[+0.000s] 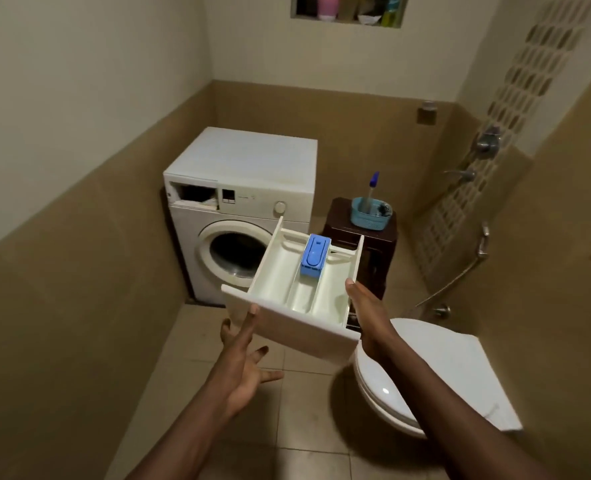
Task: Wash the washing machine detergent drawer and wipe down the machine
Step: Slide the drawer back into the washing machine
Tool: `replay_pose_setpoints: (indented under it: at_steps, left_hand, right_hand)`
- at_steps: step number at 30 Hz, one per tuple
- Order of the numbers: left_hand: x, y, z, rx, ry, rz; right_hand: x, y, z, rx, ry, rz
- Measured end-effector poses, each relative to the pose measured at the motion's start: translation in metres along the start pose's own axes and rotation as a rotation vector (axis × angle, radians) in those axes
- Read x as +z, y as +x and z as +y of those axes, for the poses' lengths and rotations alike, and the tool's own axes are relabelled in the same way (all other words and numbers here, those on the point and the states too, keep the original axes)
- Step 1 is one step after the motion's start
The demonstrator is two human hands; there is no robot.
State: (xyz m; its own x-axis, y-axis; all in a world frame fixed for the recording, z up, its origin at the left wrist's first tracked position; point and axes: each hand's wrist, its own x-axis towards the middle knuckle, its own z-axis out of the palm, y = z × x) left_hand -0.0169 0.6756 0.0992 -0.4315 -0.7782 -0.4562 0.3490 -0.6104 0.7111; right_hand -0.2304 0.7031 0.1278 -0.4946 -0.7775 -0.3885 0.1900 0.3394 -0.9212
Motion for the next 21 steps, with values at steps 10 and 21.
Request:
replay_pose_setpoints:
  at_steps: [10,21]
  left_hand:
    - [-0.013,0.087,0.038,0.025,-0.146,0.155]
    - [0.002,0.224,0.126,0.128,-0.25,0.409]
  right_hand:
    - [0.076,0.116,-0.011,-0.007,-0.055,-0.167]
    - [0.149,0.276,-0.077,0.059,-0.168,-0.416]
